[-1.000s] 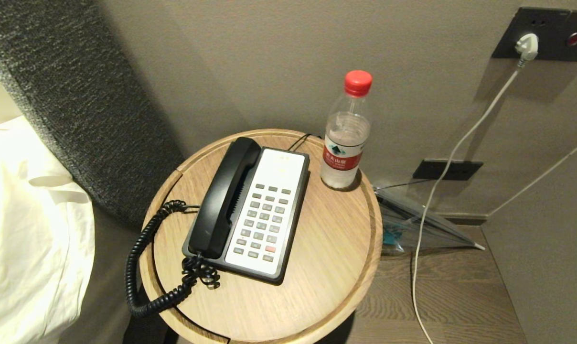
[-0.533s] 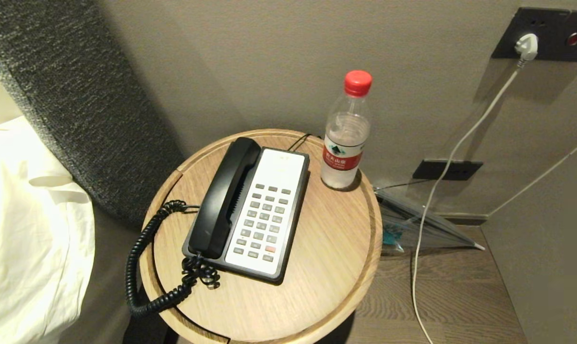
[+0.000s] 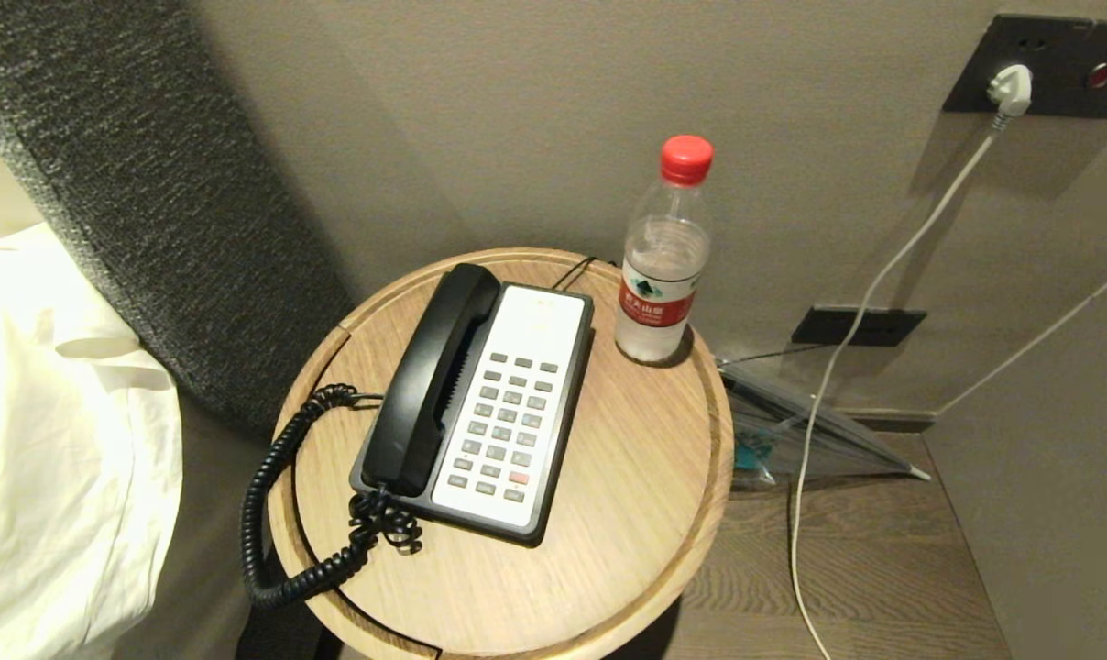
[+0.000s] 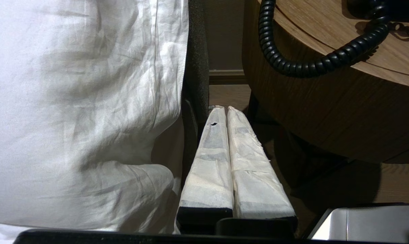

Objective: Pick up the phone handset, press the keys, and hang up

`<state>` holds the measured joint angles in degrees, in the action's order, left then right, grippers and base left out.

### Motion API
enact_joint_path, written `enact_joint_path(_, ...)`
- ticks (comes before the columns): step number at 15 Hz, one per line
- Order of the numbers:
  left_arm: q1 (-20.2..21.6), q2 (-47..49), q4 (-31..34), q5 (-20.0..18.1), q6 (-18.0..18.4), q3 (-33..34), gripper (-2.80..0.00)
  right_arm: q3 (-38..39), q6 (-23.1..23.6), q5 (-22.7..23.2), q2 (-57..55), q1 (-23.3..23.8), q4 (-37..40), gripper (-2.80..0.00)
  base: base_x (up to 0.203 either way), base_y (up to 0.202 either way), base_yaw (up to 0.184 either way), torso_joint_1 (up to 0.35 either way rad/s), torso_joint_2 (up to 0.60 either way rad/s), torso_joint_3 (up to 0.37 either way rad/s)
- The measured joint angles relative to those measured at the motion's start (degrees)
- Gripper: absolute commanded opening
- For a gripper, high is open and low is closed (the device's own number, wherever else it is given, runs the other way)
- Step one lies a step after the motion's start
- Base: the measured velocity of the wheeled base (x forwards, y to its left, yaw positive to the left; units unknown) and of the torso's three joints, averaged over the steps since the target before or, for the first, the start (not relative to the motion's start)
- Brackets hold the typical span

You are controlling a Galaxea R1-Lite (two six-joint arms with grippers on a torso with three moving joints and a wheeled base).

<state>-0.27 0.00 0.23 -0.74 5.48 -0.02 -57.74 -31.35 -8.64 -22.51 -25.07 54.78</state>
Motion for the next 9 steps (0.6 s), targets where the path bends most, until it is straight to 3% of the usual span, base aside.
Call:
enact_joint_path(4,-0.02,0.00,-0.01,0.00,0.05,0.00,-2.80,0.47,6.13,10.06,4.95,13.25,5.20,-2.80,0.000,0.000,0.000,0.000,0.00,0.000)
enact_joint_path(9,-0.04,0.00,0.04,-0.03,0.10,0.00,-2.80,1.12,12.19,13.59,7.44,21.30,5.08,-2.80,0.000,0.000,0.000,0.000,0.00,0.000)
